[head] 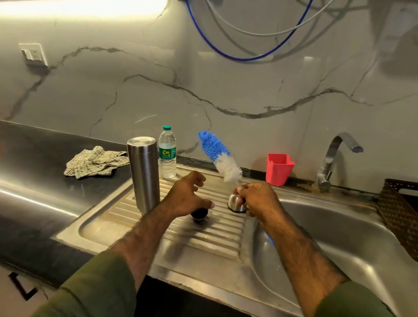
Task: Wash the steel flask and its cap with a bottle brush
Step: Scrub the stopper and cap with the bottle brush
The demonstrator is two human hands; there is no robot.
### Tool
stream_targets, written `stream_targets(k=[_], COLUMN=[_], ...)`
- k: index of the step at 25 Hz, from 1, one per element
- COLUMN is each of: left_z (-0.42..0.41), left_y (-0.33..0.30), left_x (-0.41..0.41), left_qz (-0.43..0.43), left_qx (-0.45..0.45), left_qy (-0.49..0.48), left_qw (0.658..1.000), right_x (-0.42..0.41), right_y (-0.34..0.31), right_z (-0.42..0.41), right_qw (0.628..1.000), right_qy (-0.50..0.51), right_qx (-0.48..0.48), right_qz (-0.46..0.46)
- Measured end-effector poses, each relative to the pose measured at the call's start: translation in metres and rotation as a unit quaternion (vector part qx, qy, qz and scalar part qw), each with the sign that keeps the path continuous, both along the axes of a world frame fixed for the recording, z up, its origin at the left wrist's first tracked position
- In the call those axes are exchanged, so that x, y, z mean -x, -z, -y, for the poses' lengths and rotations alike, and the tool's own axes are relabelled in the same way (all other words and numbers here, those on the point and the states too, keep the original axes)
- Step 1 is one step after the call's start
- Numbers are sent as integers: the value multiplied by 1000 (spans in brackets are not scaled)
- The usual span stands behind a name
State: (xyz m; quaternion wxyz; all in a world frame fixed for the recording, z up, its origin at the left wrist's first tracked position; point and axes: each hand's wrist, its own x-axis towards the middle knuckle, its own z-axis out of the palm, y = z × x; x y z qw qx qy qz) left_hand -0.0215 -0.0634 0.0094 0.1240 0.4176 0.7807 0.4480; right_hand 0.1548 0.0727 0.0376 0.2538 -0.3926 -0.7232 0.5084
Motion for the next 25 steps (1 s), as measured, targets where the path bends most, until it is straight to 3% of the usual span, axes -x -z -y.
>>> stream_targets(k=[5,11,14,16,18,20,22,25], left_z=[-66,-122,-134,-142,-148,-156,-160,-163], left_y=[-23,-16,-18,-21,-20,-18,-17,-17], left_x=[-27,-48,-47,-45,-43,-45,-48,-47], left_qz=[-107,-255,-285,-269,-148,68,250,393], left_qx=[99,257,298,271,153,7,-87,-139], left_qy=[49,66,67,66,74,78,56,48], left_qw=[988,930,909,922,974,995,963,908], right_x=[-39,-80,-92,-97,-101,-102,-99,-93], right_y=[-11,-17,-17,-24,-45,-79,-120,-173], right_z=[-38,-69,-78,-84,-81,-79,-75,-77], right_qw=[997,989,981,959,917,874,828,760], right_qy=[66,126,133,153,162,164,168,173], right_qx=[-31,-68,-123,-200,-303,-386,-452,-507], right_qz=[-8,24,65,127,202,247,288,368])
